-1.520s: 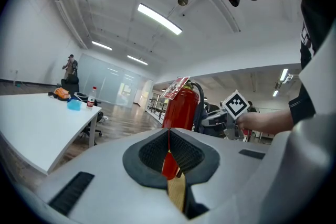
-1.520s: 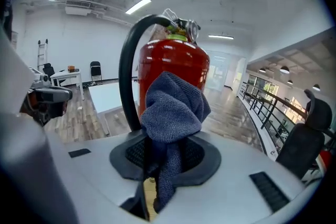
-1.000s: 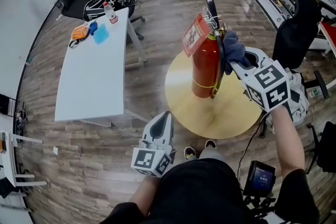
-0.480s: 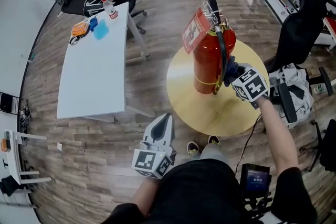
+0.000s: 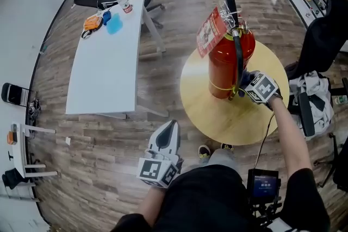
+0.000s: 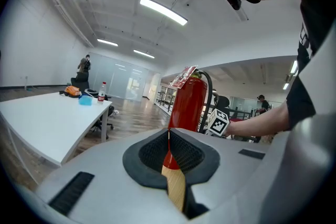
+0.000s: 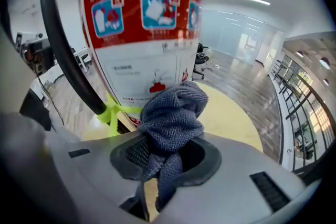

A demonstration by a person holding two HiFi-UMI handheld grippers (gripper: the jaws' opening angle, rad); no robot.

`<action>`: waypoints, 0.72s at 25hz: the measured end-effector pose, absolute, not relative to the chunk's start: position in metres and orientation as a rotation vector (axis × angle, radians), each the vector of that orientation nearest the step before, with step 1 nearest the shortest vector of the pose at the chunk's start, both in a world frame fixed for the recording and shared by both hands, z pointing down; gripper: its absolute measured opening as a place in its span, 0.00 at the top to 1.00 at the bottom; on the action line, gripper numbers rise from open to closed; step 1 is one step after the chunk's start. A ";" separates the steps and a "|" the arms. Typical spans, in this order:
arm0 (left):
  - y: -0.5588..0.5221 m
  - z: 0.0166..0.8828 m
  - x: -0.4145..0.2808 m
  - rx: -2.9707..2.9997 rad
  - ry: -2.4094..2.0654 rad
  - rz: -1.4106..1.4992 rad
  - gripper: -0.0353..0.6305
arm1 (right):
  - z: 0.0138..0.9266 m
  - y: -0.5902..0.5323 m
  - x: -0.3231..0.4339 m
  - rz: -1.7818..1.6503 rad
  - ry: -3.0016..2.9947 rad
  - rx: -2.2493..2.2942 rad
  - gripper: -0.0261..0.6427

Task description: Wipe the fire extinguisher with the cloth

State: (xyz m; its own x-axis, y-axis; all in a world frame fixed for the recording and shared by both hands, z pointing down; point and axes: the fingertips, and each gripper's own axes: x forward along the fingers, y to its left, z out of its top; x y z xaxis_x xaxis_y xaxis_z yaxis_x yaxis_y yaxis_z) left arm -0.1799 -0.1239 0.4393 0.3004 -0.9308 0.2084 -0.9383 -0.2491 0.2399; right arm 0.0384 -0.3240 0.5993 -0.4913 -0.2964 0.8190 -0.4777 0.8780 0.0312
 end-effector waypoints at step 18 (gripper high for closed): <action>-0.135 0.434 -0.181 2.070 -1.886 0.083 0.91 | 0.693 -0.332 0.038 0.396 -2.120 0.273 0.81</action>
